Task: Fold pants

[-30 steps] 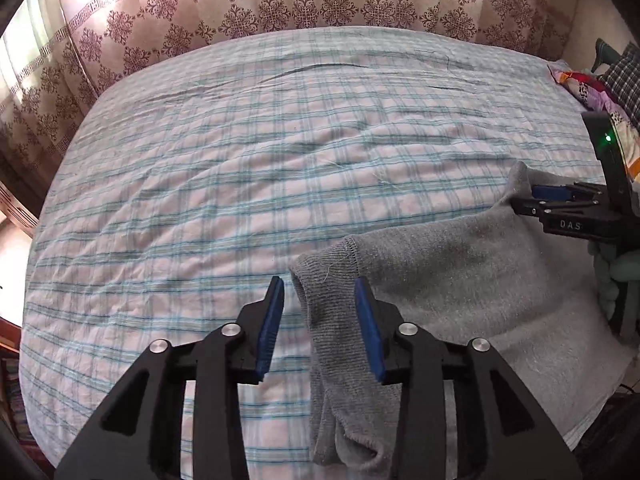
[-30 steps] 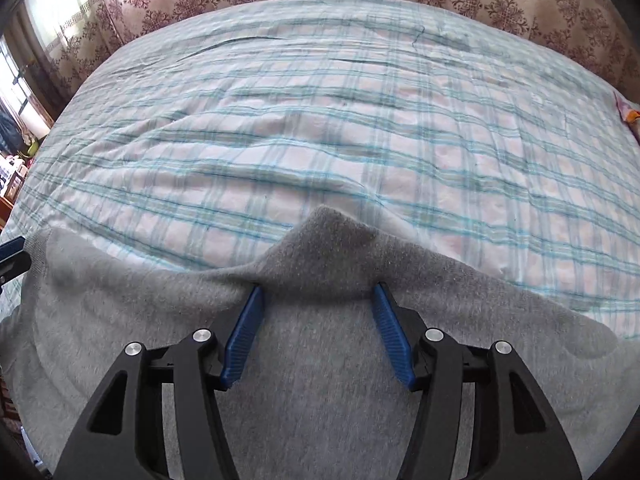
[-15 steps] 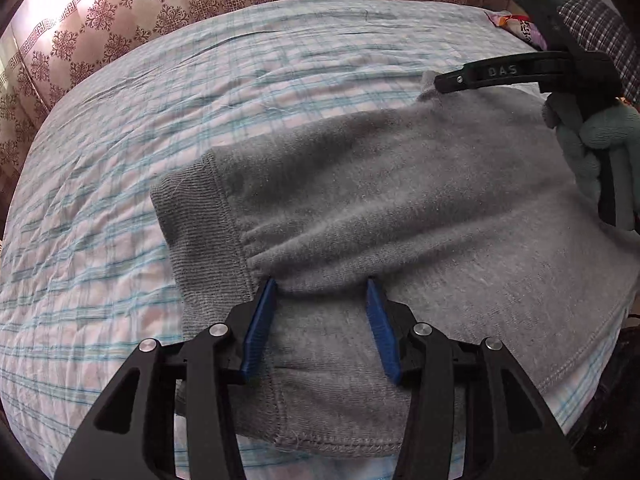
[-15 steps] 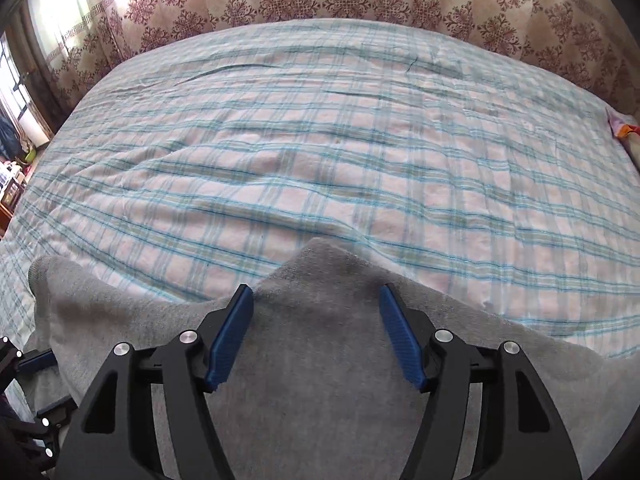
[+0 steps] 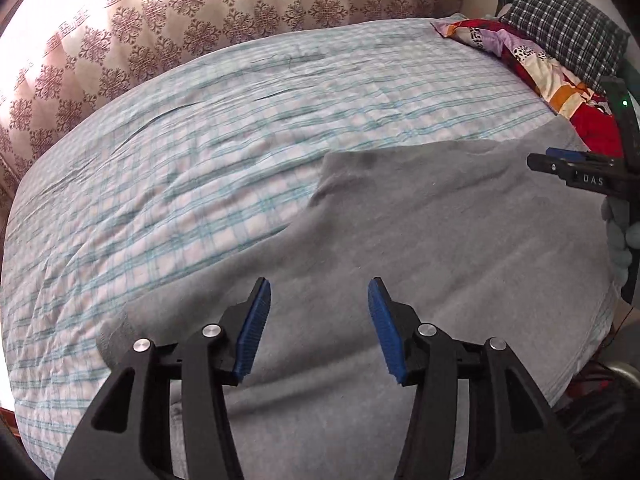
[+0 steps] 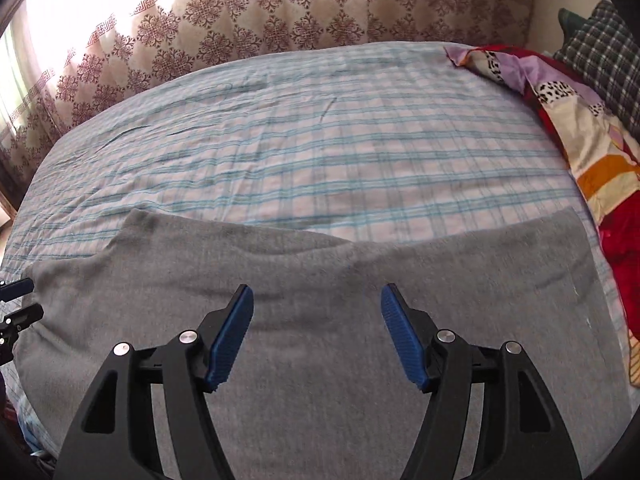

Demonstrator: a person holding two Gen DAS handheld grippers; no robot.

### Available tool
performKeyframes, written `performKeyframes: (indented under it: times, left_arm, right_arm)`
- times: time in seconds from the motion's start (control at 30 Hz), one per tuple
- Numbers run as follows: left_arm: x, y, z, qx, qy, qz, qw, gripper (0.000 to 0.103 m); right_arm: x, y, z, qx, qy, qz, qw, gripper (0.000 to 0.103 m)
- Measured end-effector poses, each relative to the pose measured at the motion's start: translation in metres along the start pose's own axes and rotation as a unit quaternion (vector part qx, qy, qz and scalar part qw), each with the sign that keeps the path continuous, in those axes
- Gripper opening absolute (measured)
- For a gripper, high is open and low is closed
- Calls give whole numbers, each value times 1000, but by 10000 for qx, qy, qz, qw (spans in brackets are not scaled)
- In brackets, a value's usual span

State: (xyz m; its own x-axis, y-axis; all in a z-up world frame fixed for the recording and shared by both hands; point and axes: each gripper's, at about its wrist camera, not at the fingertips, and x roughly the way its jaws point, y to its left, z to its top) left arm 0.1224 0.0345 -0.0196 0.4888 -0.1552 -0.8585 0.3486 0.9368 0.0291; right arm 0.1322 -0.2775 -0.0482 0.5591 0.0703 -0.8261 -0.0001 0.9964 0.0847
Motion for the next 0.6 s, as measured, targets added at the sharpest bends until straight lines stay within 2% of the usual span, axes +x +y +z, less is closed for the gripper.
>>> performKeyframes:
  times: [0.17, 0.27, 0.37, 0.47, 0.5, 0.6]
  left_arm:
    - [37, -48, 39, 174, 114, -587, 9981, 52]
    - [60, -72, 55, 390, 121, -456, 9981, 52]
    - [84, -77, 67, 346, 216, -347, 9986, 52]
    - [110, -71, 71, 216, 510, -157, 9983, 52]
    - [116, -68, 71, 141, 571, -201, 9981, 54]
    - [119, -67, 70, 129, 479, -218, 9985, 57]
  right_arm:
    - [1, -20, -21, -16, 172, -183, 9997, 66]
    - [8, -35, -28, 171, 264, -286, 9991, 66]
    - [20, -45, -33, 362, 445, -155, 9982, 67]
    - [15, -45, -30, 309, 415, -92, 9986, 67]
    - [11, -48, -27, 373, 378, -14, 9986, 66]
    - [-5, -64, -12, 439, 100, -138, 9989, 66]
